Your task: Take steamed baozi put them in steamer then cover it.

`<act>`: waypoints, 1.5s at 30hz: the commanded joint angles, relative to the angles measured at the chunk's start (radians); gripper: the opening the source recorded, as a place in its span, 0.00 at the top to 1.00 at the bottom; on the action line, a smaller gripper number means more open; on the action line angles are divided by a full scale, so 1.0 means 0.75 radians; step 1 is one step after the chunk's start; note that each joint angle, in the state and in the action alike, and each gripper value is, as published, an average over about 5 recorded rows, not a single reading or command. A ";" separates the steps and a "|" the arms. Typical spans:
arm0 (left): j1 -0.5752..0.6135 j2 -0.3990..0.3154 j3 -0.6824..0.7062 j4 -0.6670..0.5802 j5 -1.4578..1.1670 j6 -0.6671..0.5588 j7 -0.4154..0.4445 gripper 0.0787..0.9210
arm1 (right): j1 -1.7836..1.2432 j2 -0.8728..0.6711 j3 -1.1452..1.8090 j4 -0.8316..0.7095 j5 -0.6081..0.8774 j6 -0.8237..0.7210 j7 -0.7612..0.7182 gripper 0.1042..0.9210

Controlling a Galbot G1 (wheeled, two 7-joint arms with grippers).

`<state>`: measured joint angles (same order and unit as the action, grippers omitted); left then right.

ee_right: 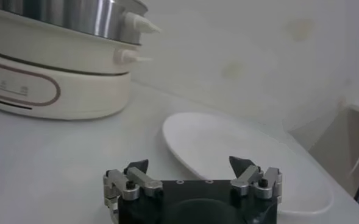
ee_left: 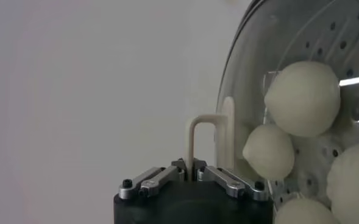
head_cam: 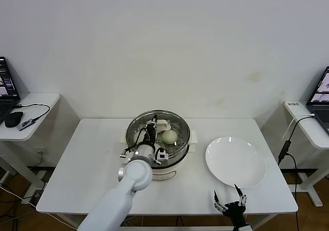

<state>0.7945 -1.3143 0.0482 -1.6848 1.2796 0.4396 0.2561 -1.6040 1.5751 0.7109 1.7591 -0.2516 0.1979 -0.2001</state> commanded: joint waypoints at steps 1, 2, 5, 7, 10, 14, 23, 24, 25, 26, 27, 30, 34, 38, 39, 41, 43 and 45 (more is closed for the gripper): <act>0.003 -0.010 0.005 0.002 0.008 0.002 0.009 0.93 | -0.001 0.000 -0.002 -0.001 -0.004 0.001 0.002 0.12; 0.005 -0.009 0.005 -0.002 0.007 0.002 0.010 0.93 | -0.001 0.000 -0.003 -0.002 -0.005 0.001 0.002 0.12; 0.007 -0.007 0.005 -0.011 0.005 0.002 0.013 0.93 | 0.001 0.001 -0.009 -0.005 -0.008 0.000 0.003 0.12; 0.008 -0.007 0.006 -0.014 0.005 0.002 0.015 0.93 | 0.001 0.001 -0.013 -0.006 -0.010 0.000 0.003 0.12; 0.011 -0.009 0.006 -0.017 0.004 0.001 0.016 0.93 | 0.001 0.001 -0.015 -0.007 -0.012 0.000 0.003 0.12; 0.018 -0.016 -0.001 -0.014 0.003 -0.007 0.011 0.93 | 0.002 0.001 -0.014 -0.010 -0.015 0.001 0.003 0.12; 0.068 0.015 -0.032 -0.123 -0.007 -0.011 -0.001 0.80 | 0.002 0.001 -0.023 -0.009 -0.021 -0.002 0.004 0.12; 0.083 0.026 -0.037 -0.152 -0.010 -0.012 -0.003 0.77 | 0.002 0.001 -0.024 -0.009 -0.022 -0.002 0.004 0.12; 0.101 0.038 -0.042 -0.184 -0.014 -0.014 -0.006 0.72 | 0.002 0.002 -0.024 -0.009 -0.023 -0.002 0.004 0.12; 0.122 0.054 -0.047 -0.217 -0.021 -0.016 -0.010 0.69 | 0.001 0.002 -0.025 -0.008 -0.024 -0.002 0.004 0.12; 0.147 0.070 -0.051 -0.255 -0.029 -0.018 -0.014 0.66 | 0.000 0.002 -0.026 -0.008 -0.025 -0.002 0.004 0.12; 0.240 0.128 -0.065 -0.377 -0.072 -0.028 -0.037 0.56 | -0.002 0.002 -0.026 -0.006 -0.028 -0.001 0.005 0.12; 0.399 0.186 -0.112 -0.554 -0.170 -0.066 -0.082 0.42 | -0.005 0.002 -0.024 -0.004 -0.031 -0.002 0.006 0.12; 0.584 0.221 -0.191 -0.728 -0.338 -0.121 -0.149 0.28 | -0.008 0.001 -0.024 -0.006 -0.034 -0.001 0.007 0.12; 0.638 0.228 -0.216 -0.765 -0.392 -0.138 -0.169 0.25 | -0.009 0.000 -0.024 -0.008 -0.035 -0.001 0.007 0.12; 0.745 0.240 -0.270 -0.817 -0.507 -0.185 -0.218 0.18 | -0.011 -0.001 -0.024 -0.014 -0.038 0.002 0.007 0.12; 0.855 0.237 -0.339 -0.851 -0.662 -0.255 -0.285 0.14 | -0.013 -0.003 -0.028 -0.018 -0.041 0.005 0.008 0.12; 0.951 0.219 -0.427 -0.862 -0.877 -0.360 -0.370 0.12 | -0.017 -0.004 -0.035 -0.016 -0.042 0.007 0.008 0.12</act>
<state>1.1266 -1.1823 -0.0785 -2.0924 1.0844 0.3550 0.1590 -1.6136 1.5735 0.6911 1.7490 -0.2810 0.1992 -0.1947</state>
